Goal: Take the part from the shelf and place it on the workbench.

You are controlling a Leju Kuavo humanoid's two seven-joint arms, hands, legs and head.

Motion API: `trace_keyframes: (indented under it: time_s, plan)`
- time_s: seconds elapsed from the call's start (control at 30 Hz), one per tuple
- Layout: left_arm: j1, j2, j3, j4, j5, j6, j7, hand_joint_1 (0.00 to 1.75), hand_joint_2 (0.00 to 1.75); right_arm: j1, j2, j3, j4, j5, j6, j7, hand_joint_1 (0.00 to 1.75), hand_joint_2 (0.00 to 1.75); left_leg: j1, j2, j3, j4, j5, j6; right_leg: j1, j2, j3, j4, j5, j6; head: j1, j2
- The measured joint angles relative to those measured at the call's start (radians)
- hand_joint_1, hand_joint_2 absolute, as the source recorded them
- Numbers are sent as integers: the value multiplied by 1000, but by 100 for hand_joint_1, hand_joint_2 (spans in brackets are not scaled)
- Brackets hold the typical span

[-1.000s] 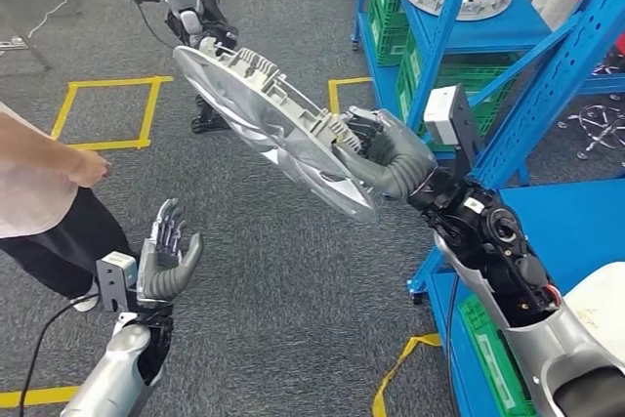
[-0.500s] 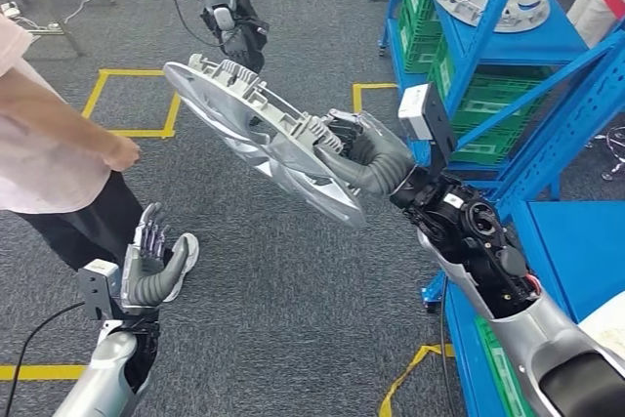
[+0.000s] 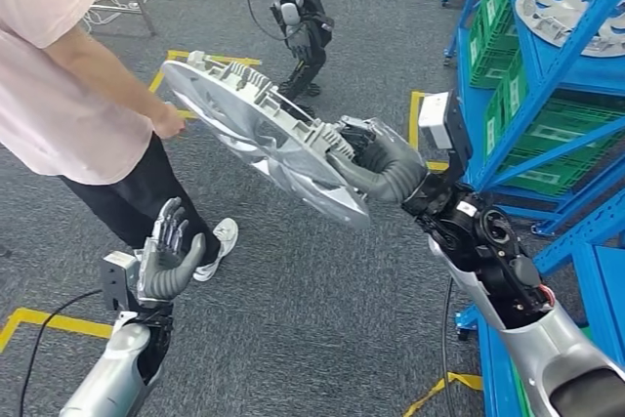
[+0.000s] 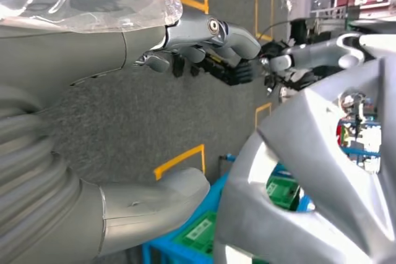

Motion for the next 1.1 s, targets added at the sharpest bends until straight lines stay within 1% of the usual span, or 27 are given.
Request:
trace_keyframes:
  time_s: [0.07,0.13,0.17,0.2,0.23,0.27,0.3,0.33,0.37,0.4,0.43,0.5,0.57,0.6,0.67,0.7,0.73,0.77,0.8,0.83,0.87,0.9,0.93,1.0,1.03,1.07,1.1]
  plan:
    - [-1,2,1,0,-1,0,0,0,175,0,2,5,0,-7,11,1,175,175,-4,37,-20,43,-30,-9,-3,-19,8,-14,6,-10,-12,0]
    - [-1,4,2,0,-2,-1,-1,0,175,4,3,8,0,-18,24,6,175,175,-5,82,-79,169,-93,-17,-3,-39,11,-20,9,-17,-24,0]
    - [0,5,3,0,-3,-2,-1,0,175,7,3,10,0,-24,31,8,175,175,-3,90,-115,241,-121,-20,-2,-48,10,-19,8,-18,-29,0]
    - [3,6,4,0,-4,-3,0,0,175,12,3,13,0,-28,37,9,175,175,-1,94,-140,290,-135,-24,-2,-57,10,-19,8,-18,-34,0]
    - [5,6,6,0,-5,-4,0,0,175,17,3,16,0,-31,41,10,175,175,1,96,-145,300,-129,-27,-3,-67,10,-19,7,-18,-39,0]
    - [6,7,8,0,-6,-4,0,0,175,20,3,19,0,-33,44,10,175,175,3,100,-128,267,-106,-30,-5,-75,11,-19,6,-17,-44,0]
    - [6,8,11,0,-7,-5,0,0,175,22,3,22,0,-34,45,10,175,175,5,109,-92,198,-72,-32,-6,-84,12,-17,4,-14,-47,0]
    - [5,8,13,0,-8,-5,0,0,175,23,3,25,0,-34,46,10,175,175,6,126,-50,117,-43,-33,-6,-90,11,-14,1,-9,-51,0]
    - [5,9,14,0,-8,-5,0,0,175,23,3,27,0,-34,46,10,175,175,5,137,-17,55,-22,-30,-4,-96,11,-11,-3,-3,-54,0]
    - [4,9,16,0,-8,-5,0,0,175,24,3,29,0,-34,47,11,175,175,4,144,3,17,-12,-24,-1,-100,11,-8,-6,3,-54,0]
    - [4,9,16,0,-8,-5,-1,0,175,24,3,32,0,-34,49,11,175,175,1,144,9,3,-12,-17,2,-105,12,-6,-8,9,-52,0]
    - [5,10,17,0,-8,-5,0,0,175,25,3,39,0,-35,51,11,175,175,0,125,8,6,-11,0,-1,-113,14,-5,-13,20,-45,0]
    - [4,10,19,-1,-10,-5,0,0,175,25,3,43,0,-40,52,12,175,175,2,111,11,4,-10,12,-6,-90,0,31,-42,29,-40,0]
    - [3,10,19,-1,-11,-5,-1,0,175,25,3,43,0,-45,53,13,175,175,4,105,13,3,-10,17,-8,-71,-24,82,-71,32,-34,0]
    - [3,8,20,-1,-14,-5,-1,0,175,27,3,45,0,-56,56,15,175,175,2,90,14,3,-10,23,-5,-45,-94,233,-136,31,-21,0]
    - [3,8,20,0,-15,-5,-1,0,175,28,3,47,0,-60,58,17,175,175,0,81,15,3,-11,24,-4,-42,-125,293,-152,30,-16,0]
    - [4,7,20,0,-15,-5,-1,0,175,29,3,49,0,-64,60,18,175,175,-1,71,16,3,-11,25,-3,-40,-140,318,-148,28,-12,0]
    - [4,7,20,0,-16,-5,-1,0,175,30,3,52,0,-67,62,19,175,175,-2,61,17,4,-11,25,-3,-38,-135,299,-124,24,-10,0]
    - [4,7,21,0,-16,-5,-1,0,175,30,3,53,0,-69,63,19,175,175,-3,50,19,4,-11,24,-3,-33,-112,241,-85,19,-8,0]
    - [3,7,21,0,-15,-5,-1,0,175,30,3,55,0,-70,64,20,175,175,-2,40,20,4,-12,24,-3,-18,-82,164,-45,12,-5,0]
    - [3,6,21,0,-15,-5,-1,0,175,29,3,55,0,-71,65,20,175,175,-3,29,19,5,-12,22,-2,-2,-50,94,-15,7,-4,0]
    - [3,6,22,0,-14,-5,-1,0,175,28,3,56,0,-71,67,20,175,175,-2,21,16,5,-10,18,-2,11,-26,44,0,2,-3,0]
    - [3,5,22,0,-14,-4,0,0,175,28,3,57,0,-71,69,21,175,175,-1,13,12,5,-8,13,0,18,-13,19,2,0,0,0]
    - [5,6,22,0,-14,-4,0,0,175,27,4,61,-1,-71,72,22,175,175,0,-3,5,2,-2,1,0,7,-5,6,-1,-5,2,0]
    - [5,7,23,0,-14,-4,0,0,175,26,4,63,-1,-71,73,22,175,175,-1,3,1,5,-5,-5,-1,-2,-2,-1,1,-8,1,0]
    - [3,8,23,0,-14,-4,-1,0,175,24,5,64,-1,-71,73,23,175,175,-3,19,-8,24,-18,-9,-3,-12,2,-7,5,-13,-4,0]
    - [1,10,24,0,-14,-3,-1,0,175,23,5,64,-2,-71,73,24,175,175,-4,42,-27,64,-43,-13,-5,-22,5,-14,8,-17,-11,0]
